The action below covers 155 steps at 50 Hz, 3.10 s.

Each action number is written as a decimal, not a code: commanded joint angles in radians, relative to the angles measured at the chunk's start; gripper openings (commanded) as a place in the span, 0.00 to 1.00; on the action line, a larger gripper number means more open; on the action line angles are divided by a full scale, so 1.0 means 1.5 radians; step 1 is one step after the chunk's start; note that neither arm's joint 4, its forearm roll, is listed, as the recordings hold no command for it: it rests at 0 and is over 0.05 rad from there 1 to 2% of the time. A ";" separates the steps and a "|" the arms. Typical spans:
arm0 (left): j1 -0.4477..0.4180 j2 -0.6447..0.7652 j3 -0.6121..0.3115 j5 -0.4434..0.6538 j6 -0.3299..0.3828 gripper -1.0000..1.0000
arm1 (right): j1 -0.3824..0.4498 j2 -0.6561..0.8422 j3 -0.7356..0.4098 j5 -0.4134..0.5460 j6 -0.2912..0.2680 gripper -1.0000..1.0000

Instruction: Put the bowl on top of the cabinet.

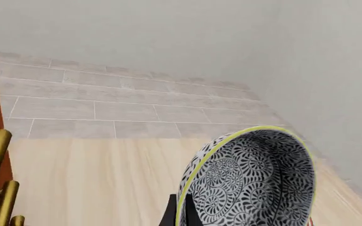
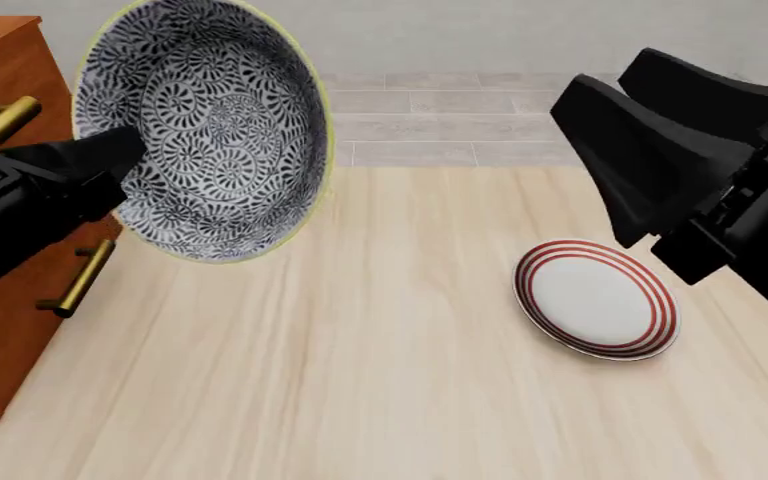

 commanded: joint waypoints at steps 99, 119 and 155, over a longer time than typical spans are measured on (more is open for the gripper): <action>0.220 0.078 -0.426 0.647 -0.043 0.00 | -0.036 0.032 0.085 -0.111 0.087 1.00; 0.334 0.072 -0.529 0.708 0.013 0.00 | -0.034 0.032 0.086 -0.115 0.095 1.00; 0.478 0.097 -0.601 0.741 0.064 0.00 | -0.027 0.027 0.090 -0.111 0.097 1.00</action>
